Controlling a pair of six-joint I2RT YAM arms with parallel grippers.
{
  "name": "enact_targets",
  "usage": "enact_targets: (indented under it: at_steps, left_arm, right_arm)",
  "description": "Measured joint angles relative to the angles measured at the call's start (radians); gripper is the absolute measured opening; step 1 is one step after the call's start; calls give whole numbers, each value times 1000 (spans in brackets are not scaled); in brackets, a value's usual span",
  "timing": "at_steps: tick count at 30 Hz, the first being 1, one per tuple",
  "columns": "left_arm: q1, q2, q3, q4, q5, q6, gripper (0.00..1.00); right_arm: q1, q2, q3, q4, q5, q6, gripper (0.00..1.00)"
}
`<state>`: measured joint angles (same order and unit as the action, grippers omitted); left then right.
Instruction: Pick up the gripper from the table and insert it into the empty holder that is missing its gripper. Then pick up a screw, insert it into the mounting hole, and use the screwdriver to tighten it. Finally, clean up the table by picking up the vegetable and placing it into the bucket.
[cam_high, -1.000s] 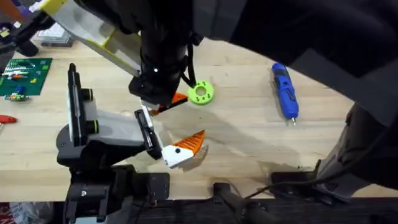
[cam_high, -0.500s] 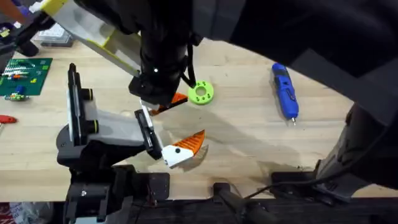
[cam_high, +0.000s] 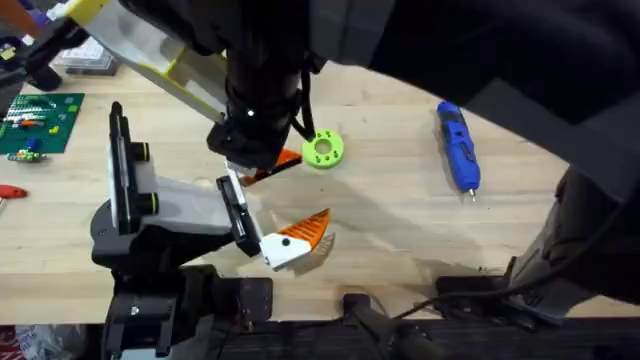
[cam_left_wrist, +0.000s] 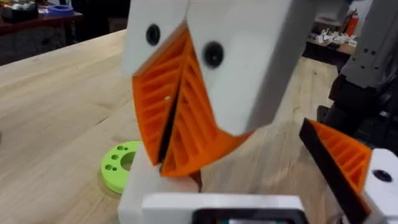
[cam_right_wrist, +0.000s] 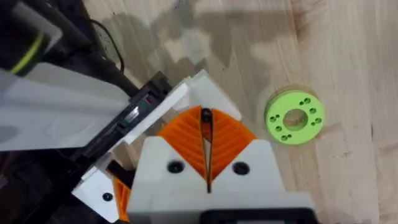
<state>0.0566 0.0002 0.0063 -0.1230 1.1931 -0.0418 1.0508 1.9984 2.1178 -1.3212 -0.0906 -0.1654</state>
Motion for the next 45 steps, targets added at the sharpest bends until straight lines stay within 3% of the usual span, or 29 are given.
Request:
enact_targets:
  at_steps: [17, 19, 24, 25, 26, 36, 45]
  left_arm:
    - [0, 0, 0, -3, 0, 0, 987]
    - [0, 0, 0, -3, 0, 0, 987]
    - [1, 0, 0, -3, 0, -5, 987]
    - [2, 0, 0, -3, 0, -5, 987]
    - [2, 0, 0, -3, 0, -5, 987]
    - [2, 0, 0, -3, 5, -4, 987]
    - [2, 0, 0, -4, 8, -4, 988]
  right_arm:
    - [0, 0, 0, 0, 0, 0, 3]
    - [0, 0, 0, 0, 0, 0, 129]
    - [-6, -1, 1, -7, 25, -4, 845]
    - [-12, -2, 2, -9, 34, -9, 945]
    - [-17, -3, 4, -10, 37, -11, 983]
    - [-8, -10, 27, -33, 30, -15, 990]
    - [-21, -82, 80, -216, 22, -33, 989]
